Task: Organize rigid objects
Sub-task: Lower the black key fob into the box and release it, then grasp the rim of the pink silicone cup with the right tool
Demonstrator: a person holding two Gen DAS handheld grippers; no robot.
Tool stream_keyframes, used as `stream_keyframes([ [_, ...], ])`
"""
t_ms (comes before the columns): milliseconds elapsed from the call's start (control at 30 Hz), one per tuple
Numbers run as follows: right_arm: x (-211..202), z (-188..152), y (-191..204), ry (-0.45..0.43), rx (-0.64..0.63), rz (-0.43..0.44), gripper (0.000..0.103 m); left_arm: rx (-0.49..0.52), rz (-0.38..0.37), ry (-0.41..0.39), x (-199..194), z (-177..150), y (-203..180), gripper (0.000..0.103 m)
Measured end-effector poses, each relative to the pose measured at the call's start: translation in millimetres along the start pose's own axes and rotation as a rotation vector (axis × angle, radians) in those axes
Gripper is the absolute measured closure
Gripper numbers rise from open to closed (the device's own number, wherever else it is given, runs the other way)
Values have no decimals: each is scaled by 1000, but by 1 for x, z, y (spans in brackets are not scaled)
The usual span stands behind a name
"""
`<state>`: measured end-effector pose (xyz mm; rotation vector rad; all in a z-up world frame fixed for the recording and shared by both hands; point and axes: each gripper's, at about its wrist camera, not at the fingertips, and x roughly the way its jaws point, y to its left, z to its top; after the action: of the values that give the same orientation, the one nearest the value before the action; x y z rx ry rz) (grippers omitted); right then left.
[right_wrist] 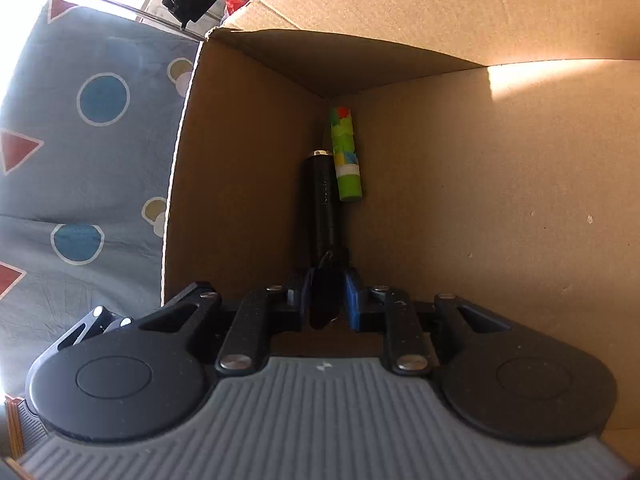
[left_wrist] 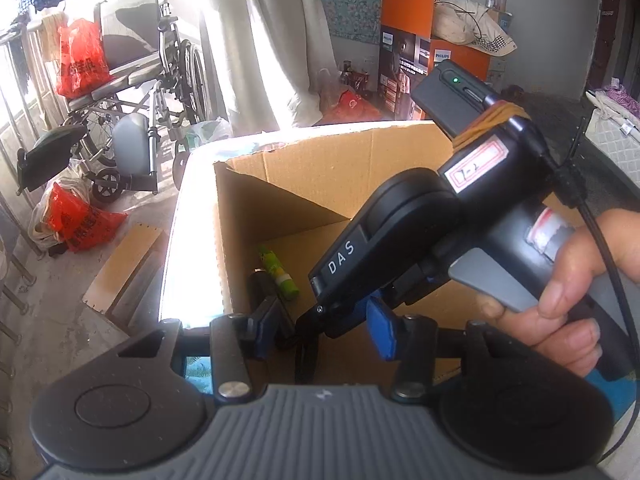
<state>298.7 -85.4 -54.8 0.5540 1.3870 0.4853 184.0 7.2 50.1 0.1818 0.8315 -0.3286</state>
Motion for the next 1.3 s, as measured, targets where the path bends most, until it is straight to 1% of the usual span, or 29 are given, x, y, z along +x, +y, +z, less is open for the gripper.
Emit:
stream_keyframes([
  [33,-2,0,1,-7,1,-1,81,-6,-4,-8,-2,0,1,53],
  [67,-4,-1,2,-19,1,-5,74,-11,-7,-16,-5,1,1,52],
  [100,-8,-2,4,-29,-2,-3,70,-19,-14,-28,-9,0,1,52],
  [233,-35,-14,11,-84,-23,27,67,-50,-51,-93,-33,-6,1,49],
  [333,-68,-33,16,-146,-58,52,63,-53,-76,-145,-55,-12,-7,49],
  [433,-110,-62,20,-227,-101,97,63,-43,-117,-195,-78,-22,-14,45],
  [533,-160,-104,13,-329,-148,132,63,-25,-172,-228,-95,-37,-25,41],
  [600,-194,-136,-2,-403,-182,134,62,-6,-221,-228,-98,-48,-34,37],
  [700,-219,-187,-28,-495,-191,98,62,24,-286,-184,-89,-67,-50,33],
  [733,-222,-200,-35,-514,-182,81,62,47,-311,-153,-82,-75,-59,30],
  [767,-218,-212,-46,-527,-166,58,62,65,-323,-127,-74,-82,-66,29],
  [833,-207,-232,-65,-539,-132,4,62,108,-320,-74,-59,-97,-83,29],
  [900,-188,-249,-82,-536,-102,-72,62,161,-304,-32,-45,-112,-102,29],
  [967,-164,-256,-94,-519,-88,-138,62,202,-293,4,-33,-126,-119,29],
  [1033,-146,-260,-101,-506,-85,-176,62,215,-314,37,-22,-133,-129,29],
  [1067,-133,-260,-103,-500,-94,-187,62,211,-314,52,-16,-135,-133,29],
  [1133,-118,-260,-103,-496,-107,-217,63,222,-293,62,-7,-139,-142,30],
  [1233,-105,-260,-100,-497,-138,-275,67,260,-238,41,0,-142,-154,31],
  [1267,-102,-260,-100,-492,-158,-286,72,266,-235,38,1,-143,-156,32],
  [1300,-101,-259,-100,-486,-167,-289,83,270,-233,35,2,-143,-158,32],
])
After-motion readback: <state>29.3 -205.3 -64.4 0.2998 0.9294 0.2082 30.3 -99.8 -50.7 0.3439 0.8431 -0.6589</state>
